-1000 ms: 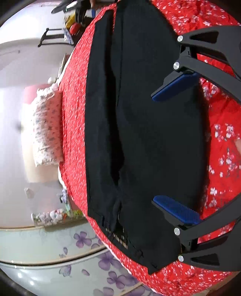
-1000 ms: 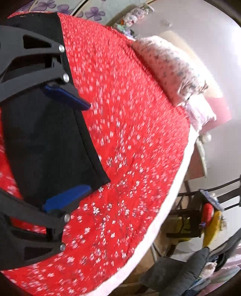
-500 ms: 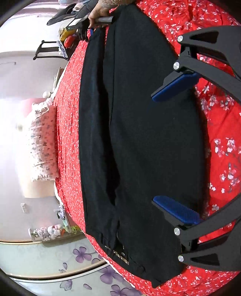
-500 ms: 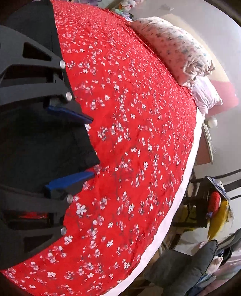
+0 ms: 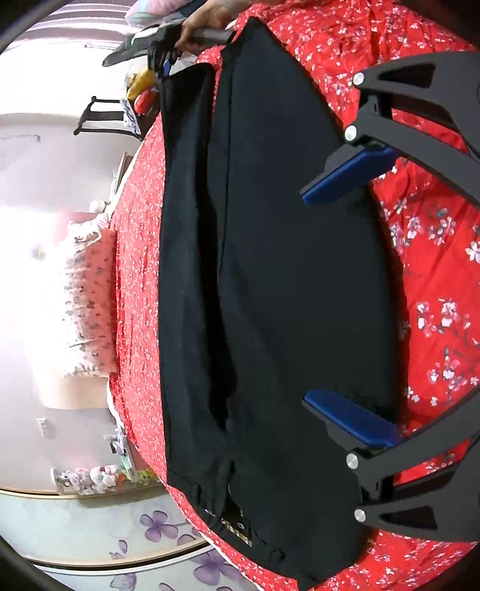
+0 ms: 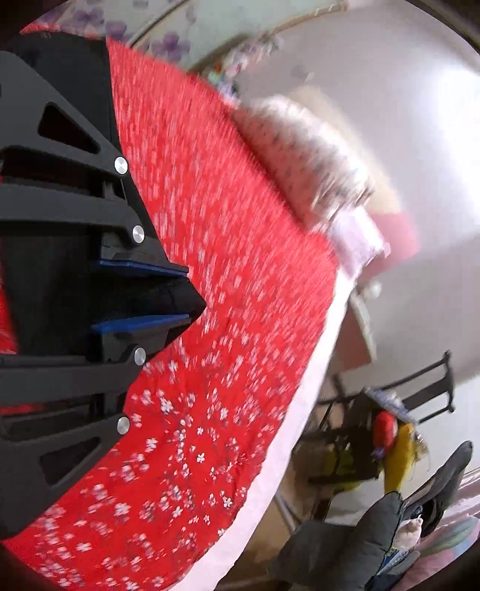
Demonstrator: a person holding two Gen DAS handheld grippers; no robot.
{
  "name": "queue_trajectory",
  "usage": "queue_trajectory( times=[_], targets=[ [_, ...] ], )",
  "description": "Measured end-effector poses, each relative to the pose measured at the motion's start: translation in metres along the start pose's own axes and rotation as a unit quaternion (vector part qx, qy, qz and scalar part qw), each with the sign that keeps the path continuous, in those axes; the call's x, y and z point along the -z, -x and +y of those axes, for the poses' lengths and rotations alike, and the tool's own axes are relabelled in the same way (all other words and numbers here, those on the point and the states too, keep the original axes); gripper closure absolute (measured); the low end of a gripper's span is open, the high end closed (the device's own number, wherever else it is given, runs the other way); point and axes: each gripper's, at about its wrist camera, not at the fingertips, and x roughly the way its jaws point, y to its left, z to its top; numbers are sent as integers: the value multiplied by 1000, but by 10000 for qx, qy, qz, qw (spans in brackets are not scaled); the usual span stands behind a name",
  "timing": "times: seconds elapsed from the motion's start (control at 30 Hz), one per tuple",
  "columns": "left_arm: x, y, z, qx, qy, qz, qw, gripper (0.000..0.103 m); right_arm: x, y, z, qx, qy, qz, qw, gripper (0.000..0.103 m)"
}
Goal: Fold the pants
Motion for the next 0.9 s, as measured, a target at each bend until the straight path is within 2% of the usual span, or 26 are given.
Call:
queue_trajectory(
  times=[0.13, 0.27, 0.3, 0.33, 0.47, 0.5, 0.53, 0.57, 0.6, 0.67, 0.77, 0.83, 0.9],
  targets=[
    [-3, 9, 7, 118, 270, -96, 9995, 3, 35, 69, 3, -456, 96, -50, 9989, 84],
    [-6, 23, 13, 129, 531, -281, 9981, 3, 87, 118, -11, -568, -278, 161, 9979, 88],
    [-7, 27, 14, 114, 594, -350, 9976, 3, 98, 125, -16, -496, -376, 210, 9978, 96],
    [-8, 32, 16, 75, 673, -439, 9967, 3, 108, 130, -21, -337, -452, 250, 9981, 98],
    [-10, 46, 25, -43, 970, -652, 9931, 2, 135, 135, -32, 575, -563, 841, 9932, 98],
    [-10, 48, 27, -79, 1045, -676, 9922, 2, 135, 138, -34, 560, -776, 954, 9908, 97],
    [-9, 50, 29, -110, 1120, -683, 9913, 2, 132, 141, -32, 371, -1066, 1023, 9883, 97],
    [-8, 52, 32, -139, 1203, -686, 9903, 2, 129, 144, -30, 224, -1262, 1031, 9864, 92],
    [-7, 53, 34, -159, 1264, -696, 9894, 2, 127, 144, -26, 85, -1452, 1054, 9837, 71],
    [-5, 55, 38, -264, 1413, -756, 9867, 2, 124, 142, -14, -217, -1780, 1032, 9784, 43],
    [-3, 58, 45, -277, 1532, -820, 9844, 2, 122, 123, 10, -603, -2070, 1186, 9692, 47],
    [-2, 60, 49, -248, 1560, -801, 9842, 2, 126, 109, 18, -620, -2341, 1379, 9604, 51],
    [0, 61, 51, -205, 1529, -760, 9851, 2, 132, 87, 23, -413, -2697, 1595, 9487, 53]
  ],
)
